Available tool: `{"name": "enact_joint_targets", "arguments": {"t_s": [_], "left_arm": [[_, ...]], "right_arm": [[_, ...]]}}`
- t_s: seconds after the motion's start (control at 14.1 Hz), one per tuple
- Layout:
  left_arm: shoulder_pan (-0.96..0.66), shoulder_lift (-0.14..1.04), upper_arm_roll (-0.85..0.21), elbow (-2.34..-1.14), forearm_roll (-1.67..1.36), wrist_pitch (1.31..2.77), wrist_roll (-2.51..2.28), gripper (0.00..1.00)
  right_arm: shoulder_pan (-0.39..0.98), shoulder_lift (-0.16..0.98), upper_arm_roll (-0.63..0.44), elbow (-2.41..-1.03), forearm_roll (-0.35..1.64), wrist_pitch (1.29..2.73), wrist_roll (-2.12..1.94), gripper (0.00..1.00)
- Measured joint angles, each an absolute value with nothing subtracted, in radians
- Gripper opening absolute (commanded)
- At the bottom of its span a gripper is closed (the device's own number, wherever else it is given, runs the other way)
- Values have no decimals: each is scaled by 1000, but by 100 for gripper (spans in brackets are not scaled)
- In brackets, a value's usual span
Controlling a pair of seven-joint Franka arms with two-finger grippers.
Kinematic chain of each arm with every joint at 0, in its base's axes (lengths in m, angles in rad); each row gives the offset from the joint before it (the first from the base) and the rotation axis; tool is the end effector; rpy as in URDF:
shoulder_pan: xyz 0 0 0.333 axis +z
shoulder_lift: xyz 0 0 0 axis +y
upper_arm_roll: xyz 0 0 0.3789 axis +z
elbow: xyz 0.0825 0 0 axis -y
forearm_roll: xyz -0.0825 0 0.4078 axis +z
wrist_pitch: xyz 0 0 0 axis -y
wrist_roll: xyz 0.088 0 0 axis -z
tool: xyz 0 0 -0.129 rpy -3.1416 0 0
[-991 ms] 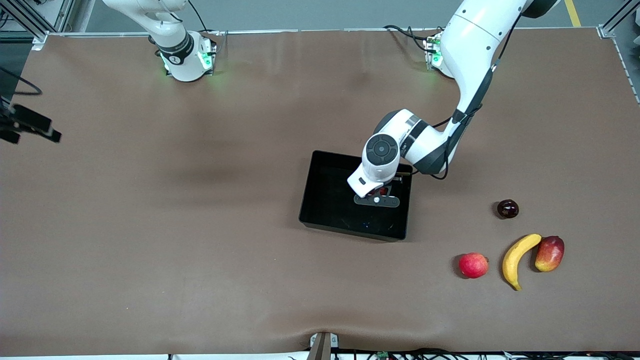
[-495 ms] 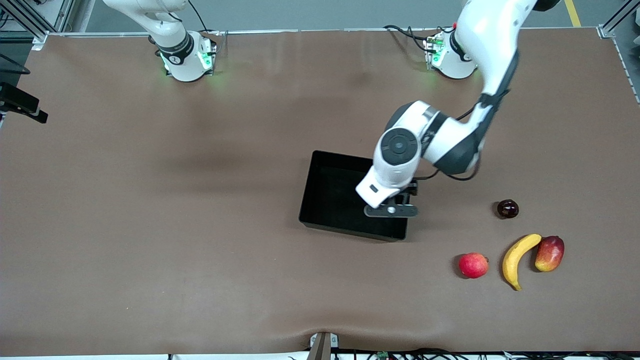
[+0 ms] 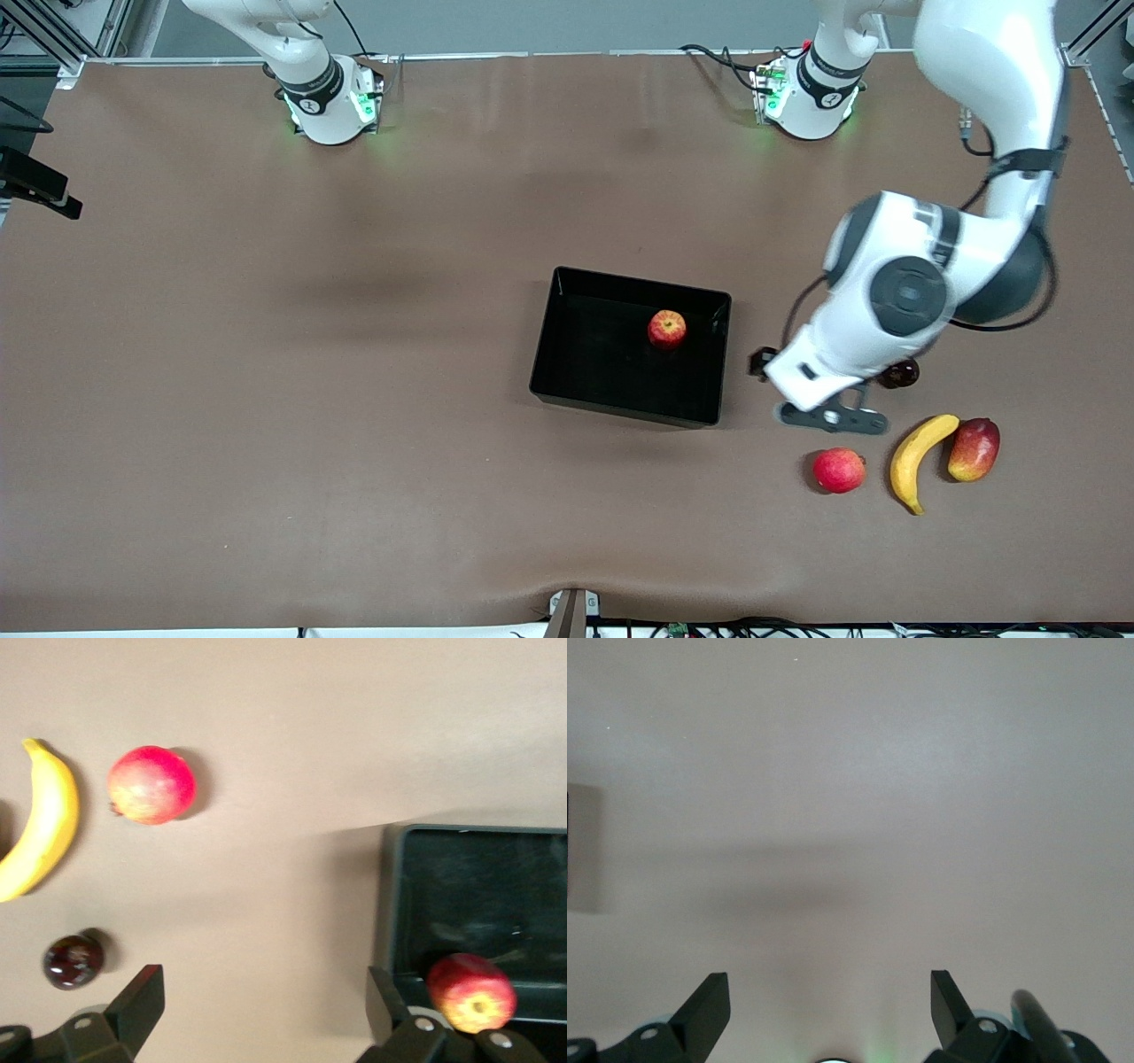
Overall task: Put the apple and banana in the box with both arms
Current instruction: 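Move the left gripper over the yellow banana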
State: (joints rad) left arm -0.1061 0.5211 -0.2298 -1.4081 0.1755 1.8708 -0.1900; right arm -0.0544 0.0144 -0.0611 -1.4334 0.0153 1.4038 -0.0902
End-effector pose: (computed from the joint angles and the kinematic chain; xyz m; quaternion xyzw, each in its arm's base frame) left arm 0.7243 -0.1997 0.4283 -0.9956 0.0871 0.0146 0.0309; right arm 0.5613 -0.0626 0.7099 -0.9997 0.0115 0.0211 0.0093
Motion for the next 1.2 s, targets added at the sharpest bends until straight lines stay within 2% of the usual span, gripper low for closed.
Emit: {"name": "enact_joint_targets", "arguments": {"t_s": [0.5, 1.2], "left_arm": [[15, 590, -226, -1421, 183, 1895, -60, 100], [103, 697, -218, -1422, 265, 2066, 149, 100]], "right_arm": [[-56, 14, -65, -1433, 14, 1404, -90, 100], [-57, 14, -66, -1433, 14, 1404, -90, 100]]}}
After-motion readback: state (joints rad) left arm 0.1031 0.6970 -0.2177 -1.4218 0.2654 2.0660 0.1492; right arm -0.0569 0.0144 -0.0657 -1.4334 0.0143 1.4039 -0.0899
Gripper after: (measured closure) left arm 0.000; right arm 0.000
